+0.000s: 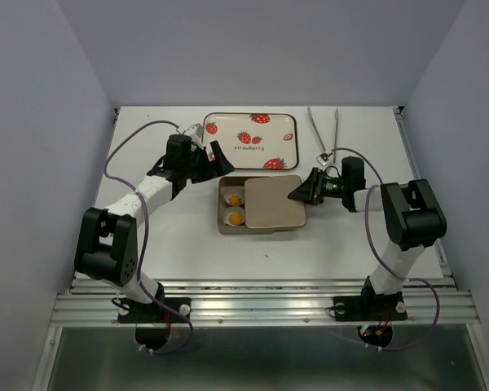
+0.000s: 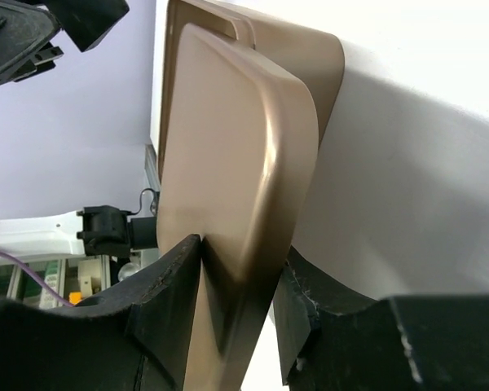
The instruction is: Pack the cookies
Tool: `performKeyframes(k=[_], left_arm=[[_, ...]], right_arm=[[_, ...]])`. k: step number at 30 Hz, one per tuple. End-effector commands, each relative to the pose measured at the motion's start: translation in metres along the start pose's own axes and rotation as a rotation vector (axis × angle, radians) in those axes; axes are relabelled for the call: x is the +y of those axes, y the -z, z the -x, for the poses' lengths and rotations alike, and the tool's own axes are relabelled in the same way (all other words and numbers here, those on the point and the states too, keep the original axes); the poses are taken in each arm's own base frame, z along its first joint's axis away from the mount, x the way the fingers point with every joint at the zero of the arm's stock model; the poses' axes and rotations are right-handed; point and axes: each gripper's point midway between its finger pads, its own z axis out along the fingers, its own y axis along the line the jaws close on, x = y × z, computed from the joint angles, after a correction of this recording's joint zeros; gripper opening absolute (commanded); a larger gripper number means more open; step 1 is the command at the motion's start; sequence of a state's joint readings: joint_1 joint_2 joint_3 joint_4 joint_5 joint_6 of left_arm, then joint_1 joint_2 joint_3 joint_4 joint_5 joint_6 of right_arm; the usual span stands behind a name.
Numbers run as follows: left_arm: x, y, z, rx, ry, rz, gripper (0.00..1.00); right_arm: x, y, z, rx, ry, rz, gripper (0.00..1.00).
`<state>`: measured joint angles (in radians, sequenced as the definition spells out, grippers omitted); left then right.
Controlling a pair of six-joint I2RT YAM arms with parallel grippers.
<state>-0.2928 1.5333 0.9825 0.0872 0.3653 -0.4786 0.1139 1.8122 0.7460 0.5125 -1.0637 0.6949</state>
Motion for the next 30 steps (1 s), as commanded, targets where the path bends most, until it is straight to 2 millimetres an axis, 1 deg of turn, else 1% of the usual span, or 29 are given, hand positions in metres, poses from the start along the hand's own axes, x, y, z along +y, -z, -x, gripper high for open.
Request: performKeyframes(k=[1,4,5,10,12,13,16,18,20,21,23,27,30], left_arm=[[-0.011,0.0,0.015,-0.029,-0.031,-0.038,0.99],[-0.007,-0.001,0.01,-0.018,-0.023,-0.031,0.99],[-0.008,-0.001,0.01,-0.017,-0.021,-0.032,0.99],[-0.004,-0.002,0.004,-0.005,-0.012,-0.031,0.99],[-0.004,-0.003,0.001,0.0,-0.009,-0.033,0.99],[-0.003,-0.003,-0.001,0.005,-0.004,-0.036,0.99],[-0.002,-0.003,-0.007,0.016,0.003,-0.037,0.99],[0.0,-0.003,-0.011,0.027,0.013,-0.035,0.99],[0.001,-0.002,-0.014,0.028,0.017,-0.032,0.99],[0.002,-0.001,-0.014,0.028,0.018,-0.03,0.99],[0.004,0.0,-0.016,0.027,0.028,-0.021,0.99],[0.009,0.0,-0.026,0.046,0.045,-0.009,0.99],[0.015,0.0,-0.038,0.069,0.06,0.0,0.99]], right_arm=[[-0.002,-0.012,0.008,-0.007,0.059,-0.023,0.44],[-0.003,-0.015,0.012,-0.02,0.067,-0.044,0.47],[-0.002,-0.018,0.01,-0.012,0.073,-0.045,0.47],[-0.003,-0.025,0.014,-0.027,0.069,-0.074,0.51],[0.0,-0.028,0.012,-0.026,0.066,-0.077,0.51],[0.0,-0.027,0.016,-0.042,0.061,-0.088,0.51],[0.003,-0.033,0.017,-0.056,0.069,-0.108,0.52],[0.003,-0.033,0.019,-0.066,0.052,-0.123,0.52],[0.006,-0.034,0.021,-0.08,0.055,-0.132,0.52],[0.007,-0.037,0.018,-0.072,0.05,-0.139,0.52],[0.006,-0.036,0.023,-0.097,0.048,-0.161,0.52],[0.01,-0.038,0.025,-0.11,0.021,-0.175,0.52],[0.014,-0.039,0.026,-0.116,0.016,-0.176,0.52]])
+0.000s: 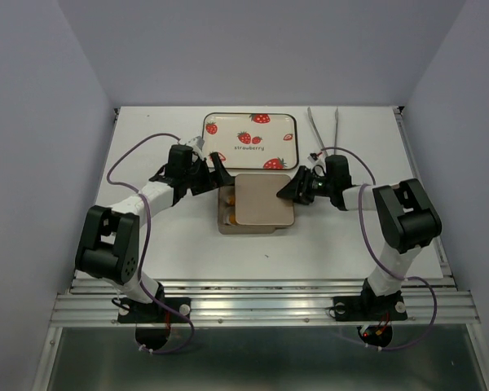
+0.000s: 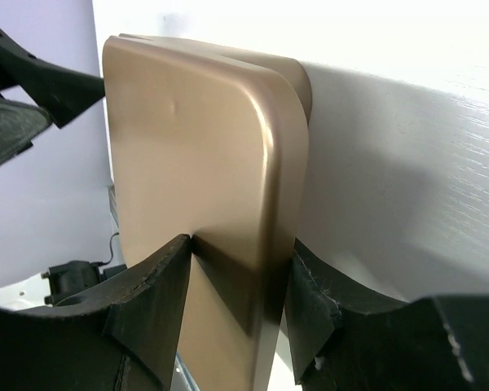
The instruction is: Pack the cookies
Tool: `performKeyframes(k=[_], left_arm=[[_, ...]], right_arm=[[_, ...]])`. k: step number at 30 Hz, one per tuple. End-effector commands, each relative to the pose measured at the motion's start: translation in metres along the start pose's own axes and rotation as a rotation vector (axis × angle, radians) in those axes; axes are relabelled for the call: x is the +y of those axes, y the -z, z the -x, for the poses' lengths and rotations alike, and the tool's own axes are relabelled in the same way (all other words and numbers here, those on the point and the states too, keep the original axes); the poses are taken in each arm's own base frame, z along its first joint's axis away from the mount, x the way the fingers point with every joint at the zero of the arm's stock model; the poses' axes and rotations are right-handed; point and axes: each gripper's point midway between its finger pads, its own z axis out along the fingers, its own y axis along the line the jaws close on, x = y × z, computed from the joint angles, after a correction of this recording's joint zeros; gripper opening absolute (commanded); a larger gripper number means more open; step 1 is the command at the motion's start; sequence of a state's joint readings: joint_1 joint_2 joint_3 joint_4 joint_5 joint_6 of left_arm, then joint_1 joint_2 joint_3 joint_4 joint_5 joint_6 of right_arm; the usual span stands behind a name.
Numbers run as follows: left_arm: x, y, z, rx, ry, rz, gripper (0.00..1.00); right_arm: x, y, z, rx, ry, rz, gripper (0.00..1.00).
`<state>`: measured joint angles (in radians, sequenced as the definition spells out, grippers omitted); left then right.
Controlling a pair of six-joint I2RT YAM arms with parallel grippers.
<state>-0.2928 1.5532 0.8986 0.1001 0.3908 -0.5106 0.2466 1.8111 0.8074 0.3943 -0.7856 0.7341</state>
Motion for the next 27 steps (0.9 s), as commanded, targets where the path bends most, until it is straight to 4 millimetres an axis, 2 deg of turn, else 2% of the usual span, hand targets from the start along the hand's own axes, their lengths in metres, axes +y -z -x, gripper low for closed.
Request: performKeyframes(k=[1,12,27], left_arm=[[-0.004,0.005,0.001,-0.018,0.002,-0.024,0.99],[-0.01,0.005,-0.008,0.001,0.01,-0.068,0.99],[-0.014,0.002,-0.015,0.018,0.024,-0.097,0.99]], right_arm=[[0.025,0.001,0.025,-0.079,0.051,0.008,0.52],[0.034,-0.007,0.021,-0.057,0.091,-0.034,0.53],[0.032,-0.021,0.014,-0.032,0.153,-0.176,0.63]])
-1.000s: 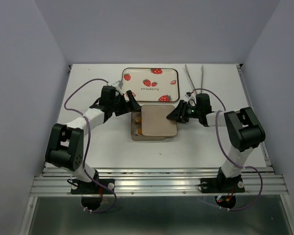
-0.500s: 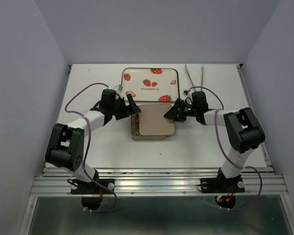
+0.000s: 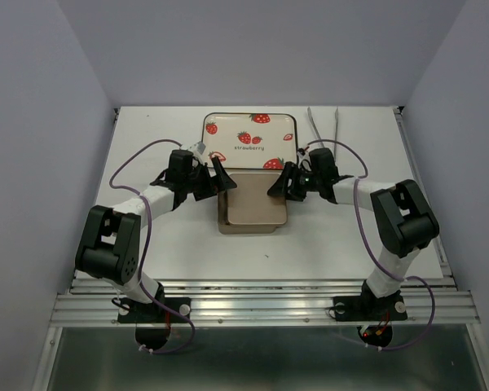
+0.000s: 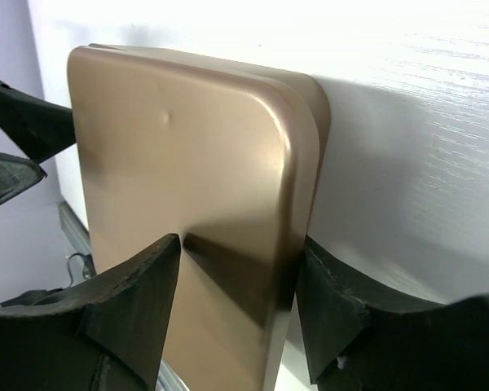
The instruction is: Pack the cookies
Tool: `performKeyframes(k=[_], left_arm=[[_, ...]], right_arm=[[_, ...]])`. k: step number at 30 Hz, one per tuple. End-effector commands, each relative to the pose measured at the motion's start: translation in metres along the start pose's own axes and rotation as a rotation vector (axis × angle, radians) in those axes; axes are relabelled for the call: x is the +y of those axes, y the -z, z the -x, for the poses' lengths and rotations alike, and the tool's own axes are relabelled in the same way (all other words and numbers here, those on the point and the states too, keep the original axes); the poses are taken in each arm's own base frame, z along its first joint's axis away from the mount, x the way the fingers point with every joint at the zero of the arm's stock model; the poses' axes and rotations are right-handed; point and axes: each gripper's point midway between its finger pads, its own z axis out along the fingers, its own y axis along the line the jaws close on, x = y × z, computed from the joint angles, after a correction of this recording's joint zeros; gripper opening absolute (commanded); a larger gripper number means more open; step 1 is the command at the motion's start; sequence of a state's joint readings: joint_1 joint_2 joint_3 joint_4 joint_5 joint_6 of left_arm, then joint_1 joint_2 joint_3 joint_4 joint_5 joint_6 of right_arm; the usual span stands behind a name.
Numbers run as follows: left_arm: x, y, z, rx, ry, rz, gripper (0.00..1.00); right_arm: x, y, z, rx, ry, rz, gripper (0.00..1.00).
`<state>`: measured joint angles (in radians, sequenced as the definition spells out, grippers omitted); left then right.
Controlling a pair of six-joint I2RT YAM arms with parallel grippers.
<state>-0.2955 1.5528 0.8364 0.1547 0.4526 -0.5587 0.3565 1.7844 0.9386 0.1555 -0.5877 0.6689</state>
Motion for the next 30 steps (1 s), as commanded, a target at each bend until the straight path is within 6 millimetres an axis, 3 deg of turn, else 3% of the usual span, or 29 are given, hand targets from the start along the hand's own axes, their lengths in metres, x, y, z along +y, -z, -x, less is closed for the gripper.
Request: performKeyframes(k=[1,17,30], left_arm=[[-0.012,0.003,0.004,-0.022,-0.027,-0.049,0.99],[-0.011,0.004,0.002,-0.023,-0.024,-0.039,0.99],[-0.008,0.003,0.002,-0.024,-0.021,-0.023,0.99]], right_arm=[[0.016,0.003,0.015,-0.044,0.088,-0.039,0.63],[0.039,-0.005,0.011,-0.017,0.129,-0.038,0.67],[0.042,-0.009,0.009,-0.006,0.153,-0.11,0.74]])
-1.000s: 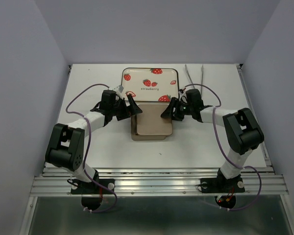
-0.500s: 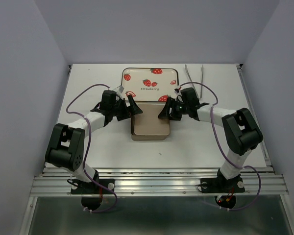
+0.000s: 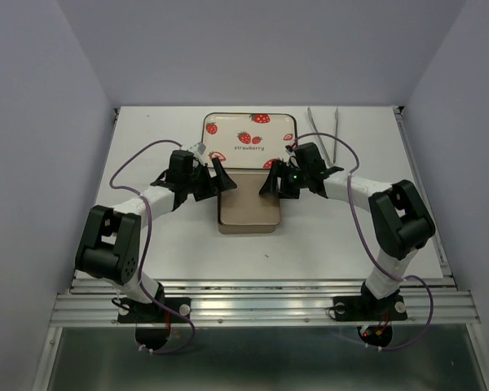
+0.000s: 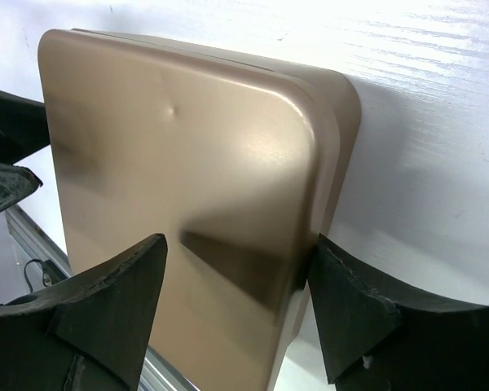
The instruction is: Pack the cookies
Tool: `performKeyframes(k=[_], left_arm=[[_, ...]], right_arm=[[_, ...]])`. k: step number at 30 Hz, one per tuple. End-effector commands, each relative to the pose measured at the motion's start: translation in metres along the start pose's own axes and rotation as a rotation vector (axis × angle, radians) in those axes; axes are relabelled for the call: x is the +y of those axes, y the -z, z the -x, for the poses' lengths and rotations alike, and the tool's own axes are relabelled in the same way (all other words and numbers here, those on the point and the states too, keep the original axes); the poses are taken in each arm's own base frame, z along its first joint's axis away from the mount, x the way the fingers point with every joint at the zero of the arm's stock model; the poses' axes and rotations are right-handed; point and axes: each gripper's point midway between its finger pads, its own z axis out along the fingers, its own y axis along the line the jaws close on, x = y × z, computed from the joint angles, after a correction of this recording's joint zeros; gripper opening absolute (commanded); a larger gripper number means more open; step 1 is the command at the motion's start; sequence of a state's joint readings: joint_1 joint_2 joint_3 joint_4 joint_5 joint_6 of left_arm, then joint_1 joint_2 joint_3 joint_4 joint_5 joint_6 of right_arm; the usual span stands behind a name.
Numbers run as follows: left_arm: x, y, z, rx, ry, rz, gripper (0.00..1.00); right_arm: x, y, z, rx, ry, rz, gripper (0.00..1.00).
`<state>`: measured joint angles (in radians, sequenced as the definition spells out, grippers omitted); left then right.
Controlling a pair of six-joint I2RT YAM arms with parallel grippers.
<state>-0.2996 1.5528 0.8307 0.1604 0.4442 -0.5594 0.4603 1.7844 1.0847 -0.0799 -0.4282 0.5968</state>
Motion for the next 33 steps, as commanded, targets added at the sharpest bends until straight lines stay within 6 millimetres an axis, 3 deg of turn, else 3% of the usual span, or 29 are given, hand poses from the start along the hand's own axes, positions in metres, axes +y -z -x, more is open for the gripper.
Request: performKeyframes(k=[1,10,12,33], left_arm=[[-0.009,0.004,0.004,-0.023,-0.02,-0.029,0.99],[-0.008,0.006,0.008,-0.038,-0.022,-0.013,0.99],[-0.008,0.006,0.008,-0.038,-0.024,-0.013,0.99],[-0.011,0.01,0.011,-0.054,-0.03,-0.015,0.99]], right_arm=[[0.023,0.006,0.017,-0.047,0.059,0.018,0.76],[0.027,0.006,0.016,-0.046,0.089,-0.033,0.84],[0.028,0.006,0.016,-0.046,0.103,-0.049,1.0],[0.036,0.006,0.018,-0.072,0.205,-0.2,1.0]])
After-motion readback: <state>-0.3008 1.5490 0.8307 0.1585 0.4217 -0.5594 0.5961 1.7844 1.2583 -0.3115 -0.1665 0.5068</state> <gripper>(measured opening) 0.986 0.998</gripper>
